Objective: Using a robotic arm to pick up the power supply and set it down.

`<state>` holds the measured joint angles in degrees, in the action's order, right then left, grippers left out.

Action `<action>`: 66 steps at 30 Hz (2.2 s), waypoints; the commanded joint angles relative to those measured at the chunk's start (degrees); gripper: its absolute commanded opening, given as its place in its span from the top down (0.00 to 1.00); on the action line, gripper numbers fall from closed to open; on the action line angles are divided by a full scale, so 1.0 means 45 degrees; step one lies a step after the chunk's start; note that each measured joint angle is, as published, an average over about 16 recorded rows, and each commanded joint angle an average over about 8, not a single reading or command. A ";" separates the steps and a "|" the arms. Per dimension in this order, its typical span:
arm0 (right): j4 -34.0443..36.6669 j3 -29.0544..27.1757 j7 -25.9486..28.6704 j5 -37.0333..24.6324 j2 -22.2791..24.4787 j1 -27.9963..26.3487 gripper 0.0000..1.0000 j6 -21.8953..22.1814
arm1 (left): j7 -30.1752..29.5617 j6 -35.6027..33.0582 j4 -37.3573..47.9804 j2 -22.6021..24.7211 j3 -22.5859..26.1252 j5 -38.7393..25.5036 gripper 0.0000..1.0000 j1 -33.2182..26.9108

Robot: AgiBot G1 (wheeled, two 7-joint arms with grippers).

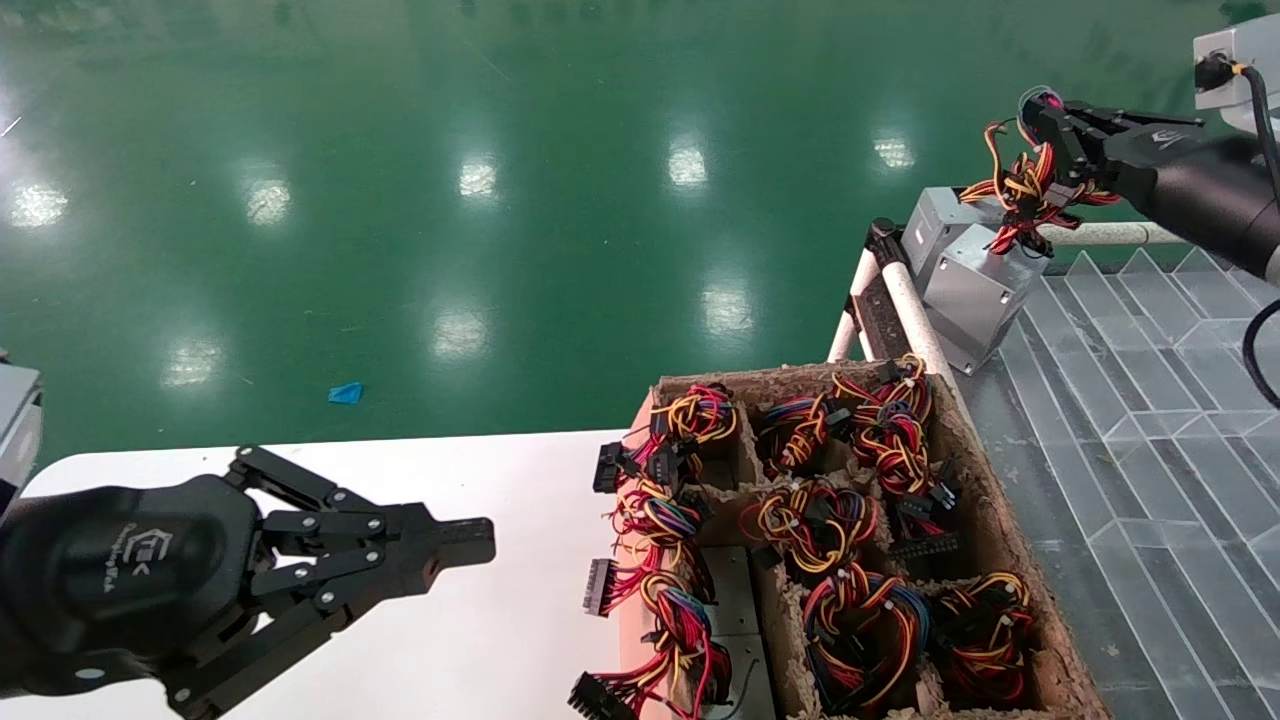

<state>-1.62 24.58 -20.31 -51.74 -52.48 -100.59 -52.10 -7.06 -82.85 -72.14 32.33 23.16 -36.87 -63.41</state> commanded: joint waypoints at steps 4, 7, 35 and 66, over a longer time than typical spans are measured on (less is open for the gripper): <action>0.0064 0.0162 -0.0175 -0.0238 0.0144 -0.0328 1.00 -0.0070 | 0.0000 0.0000 0.0000 0.0000 0.0000 0.0000 1.00 0.0000; 0.0113 0.0187 -0.0219 -0.0275 0.0161 -0.0436 1.00 -0.0129 | 0.0000 0.0000 0.0000 0.0000 0.0000 0.0000 1.00 0.0000; 0.0379 0.0140 -0.0588 -0.0206 -0.1268 0.0005 0.57 0.0834 | 0.0001 0.0001 0.0000 -0.0001 0.0002 0.0001 1.00 -0.0001; -0.0431 0.0005 -0.3299 -0.0078 -0.1582 -0.0628 0.00 0.1454 | 0.0002 0.0001 0.0000 -0.0001 0.0003 0.0002 1.00 -0.0001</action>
<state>-4.50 24.63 -33.50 -52.13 -59.23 -102.76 -45.99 -7.05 -82.85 -72.14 32.32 23.18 -36.86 -63.41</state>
